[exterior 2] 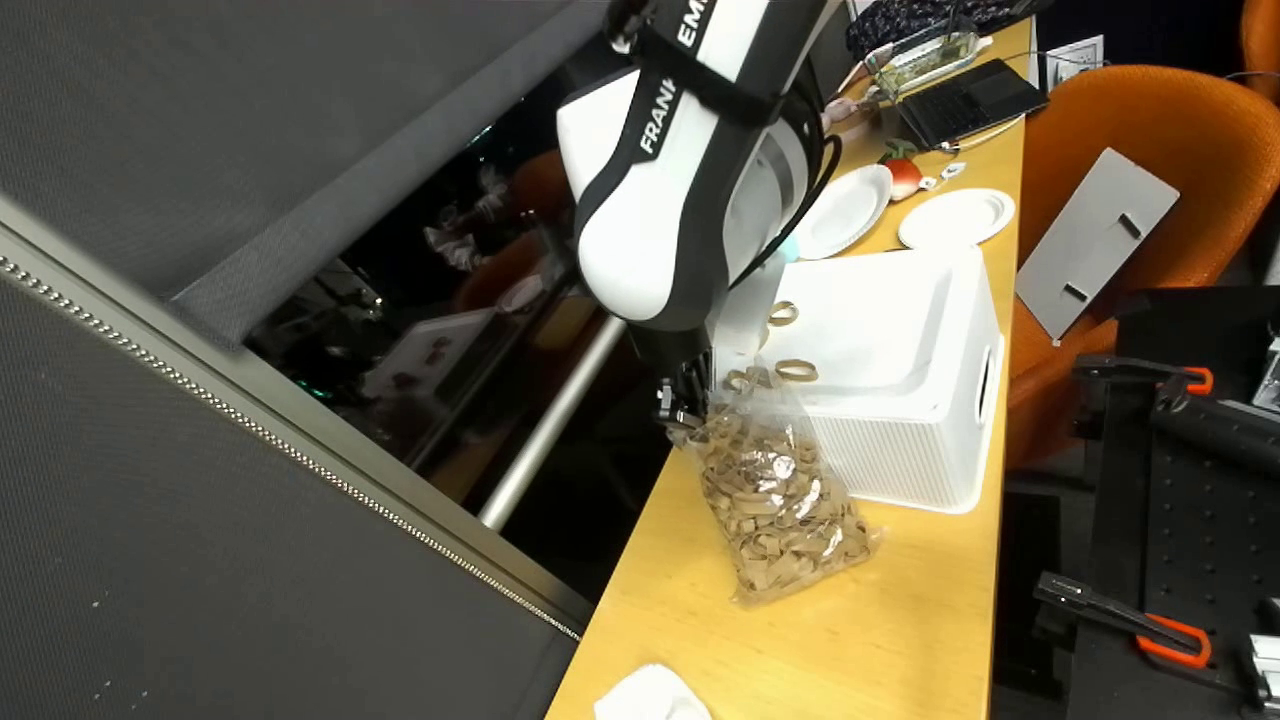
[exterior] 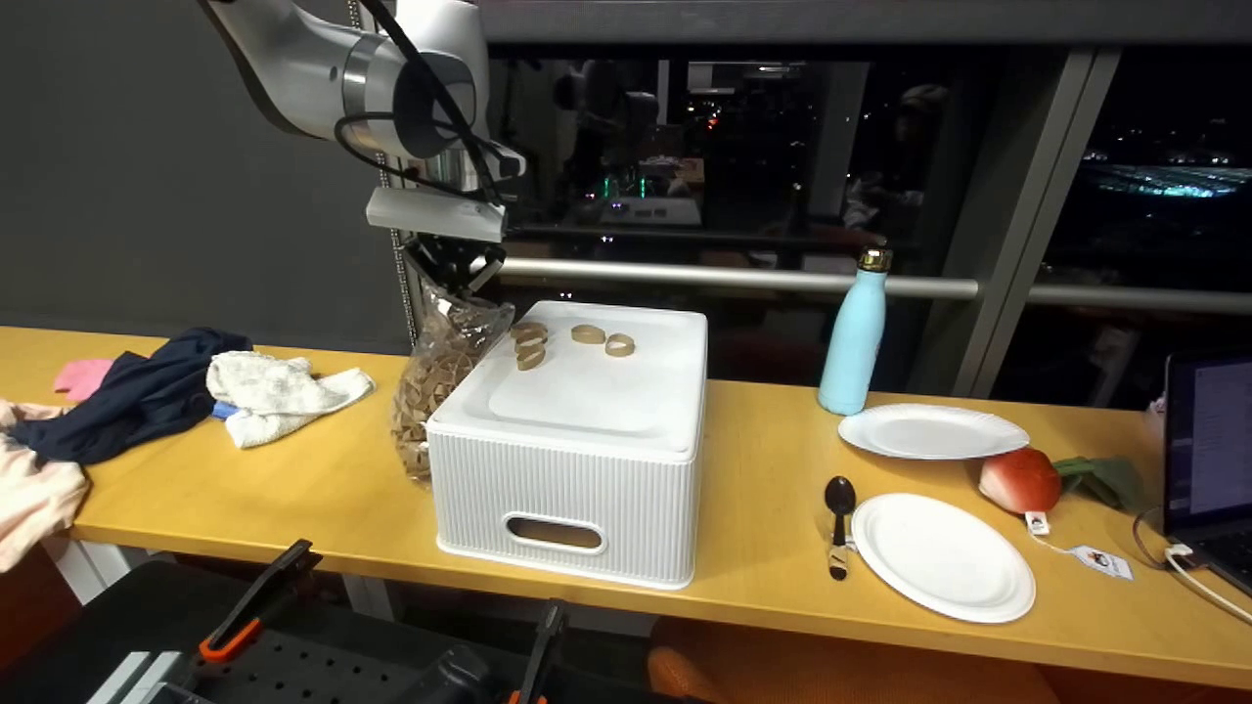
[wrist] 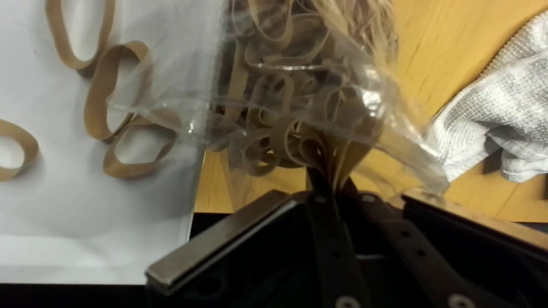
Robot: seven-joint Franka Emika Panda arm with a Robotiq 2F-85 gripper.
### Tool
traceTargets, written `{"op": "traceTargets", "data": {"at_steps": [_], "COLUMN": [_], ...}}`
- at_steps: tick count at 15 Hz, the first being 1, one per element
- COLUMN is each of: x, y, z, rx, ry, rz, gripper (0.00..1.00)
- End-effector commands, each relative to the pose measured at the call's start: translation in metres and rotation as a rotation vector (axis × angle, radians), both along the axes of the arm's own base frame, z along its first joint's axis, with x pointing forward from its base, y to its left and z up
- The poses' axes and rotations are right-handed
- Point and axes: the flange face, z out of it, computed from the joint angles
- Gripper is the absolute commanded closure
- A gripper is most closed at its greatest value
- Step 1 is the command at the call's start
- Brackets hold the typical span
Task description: Move the objects off of the box
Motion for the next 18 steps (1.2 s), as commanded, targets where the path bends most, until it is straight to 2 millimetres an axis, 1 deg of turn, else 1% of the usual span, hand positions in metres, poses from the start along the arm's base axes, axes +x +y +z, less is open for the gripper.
{"op": "traceTargets", "data": {"at_steps": [1, 4, 8, 11, 14, 16, 18], "x": [-0.006, -0.022, -0.042, -0.048, -0.050, -0.050, -0.046], "y": [-0.003, 0.003, -0.001, -0.017, -0.045, -0.060, -0.069], "z": [0.006, 0.014, 0.016, 0.011, 0.005, 0.001, -0.001], "rx": [0.029, 0.029, 0.003, -0.010, -0.038, -0.048, -0.062], "ry": [0.021, 0.073, 0.148, 0.174, 0.175, 0.173, 0.146], "rz": [-0.024, -0.056, -0.113, -0.154, -0.212, -0.235, -0.233], "gripper": [0.98, 0.98, 0.98, 0.98, 0.98, 0.98, 0.98]}}
